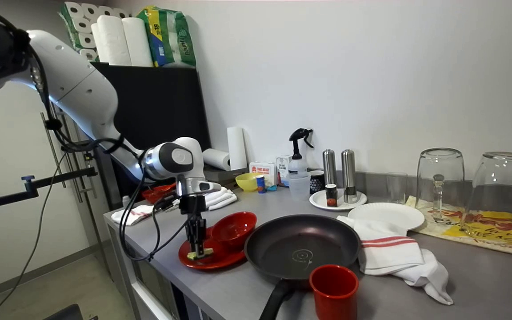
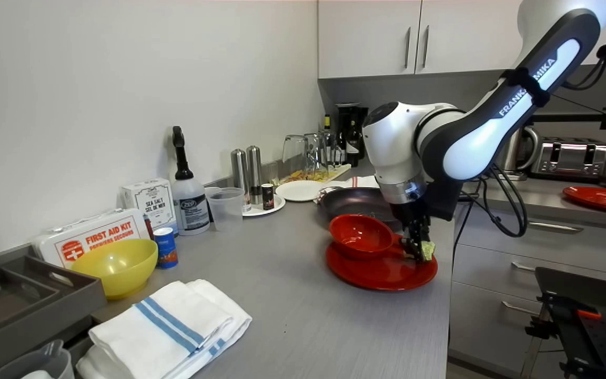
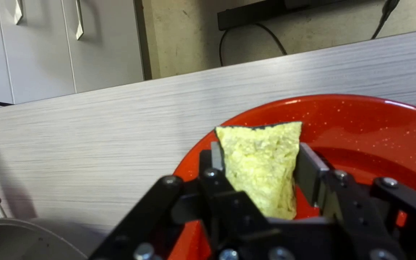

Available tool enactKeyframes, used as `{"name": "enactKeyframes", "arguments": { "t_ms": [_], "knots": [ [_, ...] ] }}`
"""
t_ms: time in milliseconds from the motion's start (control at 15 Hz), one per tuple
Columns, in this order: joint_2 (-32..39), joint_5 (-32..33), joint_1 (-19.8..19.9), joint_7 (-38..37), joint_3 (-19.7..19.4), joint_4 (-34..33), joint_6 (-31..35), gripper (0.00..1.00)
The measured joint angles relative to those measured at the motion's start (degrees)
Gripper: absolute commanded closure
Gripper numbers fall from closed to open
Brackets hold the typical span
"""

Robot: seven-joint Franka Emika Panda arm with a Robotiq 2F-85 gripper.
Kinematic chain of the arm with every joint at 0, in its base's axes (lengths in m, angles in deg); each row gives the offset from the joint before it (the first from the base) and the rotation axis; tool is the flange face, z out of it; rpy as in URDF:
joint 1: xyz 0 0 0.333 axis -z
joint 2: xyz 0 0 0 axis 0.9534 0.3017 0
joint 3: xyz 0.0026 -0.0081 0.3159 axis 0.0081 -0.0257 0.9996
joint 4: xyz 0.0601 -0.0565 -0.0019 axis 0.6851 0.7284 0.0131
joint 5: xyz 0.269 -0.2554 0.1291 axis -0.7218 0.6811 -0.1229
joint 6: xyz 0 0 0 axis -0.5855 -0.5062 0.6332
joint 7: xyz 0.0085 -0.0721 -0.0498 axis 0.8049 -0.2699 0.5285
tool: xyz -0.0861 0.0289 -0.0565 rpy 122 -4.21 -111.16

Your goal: Clean the plate and the bowl with the sponge

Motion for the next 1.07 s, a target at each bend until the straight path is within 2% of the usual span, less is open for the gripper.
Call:
{"name": "enactKeyframes", "arguments": {
  "t_ms": [533, 1067],
  "knots": [
    [-2.3, -0.6, 0.0, 0.0, 1.0, 3.8, 0.6, 0.75],
    [-2.9, -2.9, 0.0, 0.2, 2.0, 4.7, 1.4, 0.75]
  ]
}}
